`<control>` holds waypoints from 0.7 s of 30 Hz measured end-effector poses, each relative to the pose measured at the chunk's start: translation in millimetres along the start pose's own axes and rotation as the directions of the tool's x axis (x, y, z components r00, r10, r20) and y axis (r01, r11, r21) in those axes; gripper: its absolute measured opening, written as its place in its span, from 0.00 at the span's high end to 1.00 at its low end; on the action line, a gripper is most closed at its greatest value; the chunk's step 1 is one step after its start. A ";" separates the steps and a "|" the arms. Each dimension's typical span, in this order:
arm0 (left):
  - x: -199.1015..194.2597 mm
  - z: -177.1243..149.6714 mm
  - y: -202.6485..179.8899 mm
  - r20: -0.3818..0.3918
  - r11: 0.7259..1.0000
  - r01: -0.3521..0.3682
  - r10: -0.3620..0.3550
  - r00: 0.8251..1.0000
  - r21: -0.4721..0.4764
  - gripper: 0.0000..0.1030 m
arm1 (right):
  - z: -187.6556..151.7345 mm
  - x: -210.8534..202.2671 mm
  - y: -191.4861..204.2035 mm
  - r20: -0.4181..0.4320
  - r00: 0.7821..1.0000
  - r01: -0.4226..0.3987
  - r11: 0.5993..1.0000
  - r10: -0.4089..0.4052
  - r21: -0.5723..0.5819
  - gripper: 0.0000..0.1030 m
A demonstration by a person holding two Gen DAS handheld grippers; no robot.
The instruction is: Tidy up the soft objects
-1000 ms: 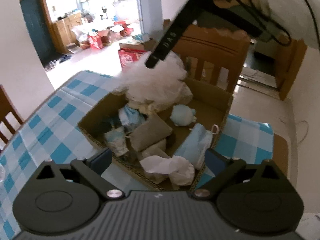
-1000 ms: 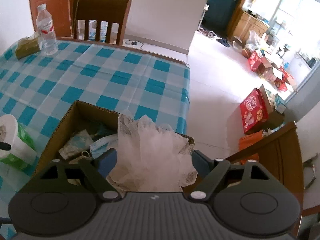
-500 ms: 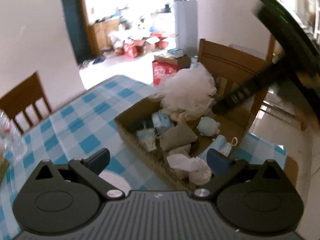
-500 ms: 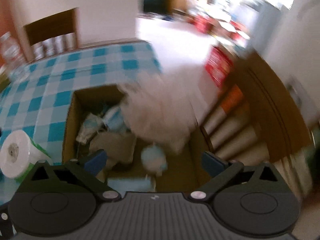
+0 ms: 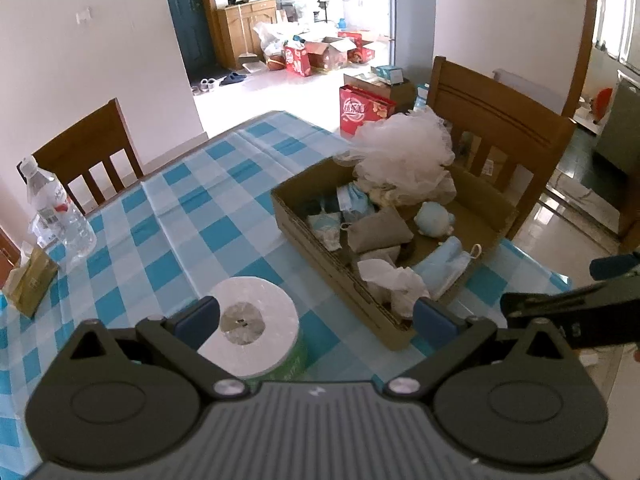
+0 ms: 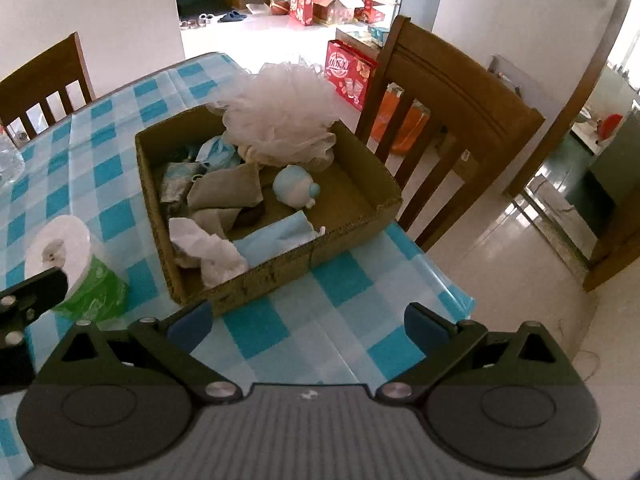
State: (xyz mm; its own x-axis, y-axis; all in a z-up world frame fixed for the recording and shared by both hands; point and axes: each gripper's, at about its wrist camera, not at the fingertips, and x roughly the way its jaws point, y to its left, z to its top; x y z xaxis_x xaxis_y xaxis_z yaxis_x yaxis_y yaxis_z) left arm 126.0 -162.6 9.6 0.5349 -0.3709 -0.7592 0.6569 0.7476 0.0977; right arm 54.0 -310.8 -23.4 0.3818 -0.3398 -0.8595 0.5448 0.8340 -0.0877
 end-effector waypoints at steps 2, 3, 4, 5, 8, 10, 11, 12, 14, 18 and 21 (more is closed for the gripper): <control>-4.5 -1.0 -2.3 0.004 1.000 0.001 -0.001 1.000 0.005 0.01 | -3.0 -5.8 0.4 0.009 1.000 0.002 1.000 -0.002 0.004 0.00; -6.5 -1.4 -3.0 0.005 1.000 0.002 -0.002 1.000 0.005 0.01 | -4.7 -8.2 0.3 0.012 1.000 0.000 1.000 0.000 0.008 0.00; -7.4 -1.6 -3.4 0.003 1.000 0.001 -0.001 1.000 0.002 0.01 | -5.2 -9.5 0.2 0.014 1.000 -0.001 1.000 0.000 0.011 0.00; -9.0 -2.0 -4.0 0.003 1.000 0.001 -0.001 1.000 0.001 0.01 | -6.1 -10.9 0.0 0.017 1.000 -0.002 1.000 0.001 0.014 0.00; -9.9 -1.7 -4.1 -0.001 1.000 -0.001 0.001 1.000 -0.003 0.01 | -7.6 -13.3 -0.2 0.020 1.000 -0.003 1.000 0.003 0.018 0.00; -9.9 -1.3 -2.9 -0.004 1.000 -0.001 0.001 1.000 -0.012 0.01 | -8.5 -15.1 -0.4 0.022 1.000 -0.005 1.000 0.004 0.019 0.00; -9.8 -1.0 -2.8 -0.005 1.000 -0.003 0.002 1.000 -0.015 0.01 | -8.8 -15.9 -0.2 0.023 1.000 -0.006 1.000 0.005 0.018 0.00; -10.1 -0.9 -2.7 -0.006 1.000 -0.004 0.004 1.000 -0.017 0.01 | -9.1 -16.7 -0.2 0.026 1.000 -0.006 1.000 0.005 0.018 0.00; -10.4 -0.8 -2.1 -0.005 1.000 -0.009 0.009 1.000 -0.022 0.01 | -9.1 -17.6 0.5 0.028 1.000 -0.008 1.000 0.008 0.015 0.00; -11.1 -1.0 -1.7 -0.006 1.000 -0.007 0.007 1.000 -0.025 0.01 | -9.4 -21.5 1.3 0.036 0.999 -0.010 1.000 0.010 0.012 0.00; -11.6 -1.1 -1.2 -0.007 1.000 -0.009 0.008 1.000 -0.026 0.01 | -9.4 -23.7 1.2 0.041 0.999 -0.012 1.000 0.011 0.014 0.00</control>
State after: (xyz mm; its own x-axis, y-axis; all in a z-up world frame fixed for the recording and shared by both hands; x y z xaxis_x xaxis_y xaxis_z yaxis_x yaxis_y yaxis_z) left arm 118.4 -158.6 17.6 0.5365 -0.3605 -0.7630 0.6383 0.7648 0.0874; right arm 38.5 -297.7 -7.9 0.4186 -0.3481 -0.8388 0.5503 0.8320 -0.0706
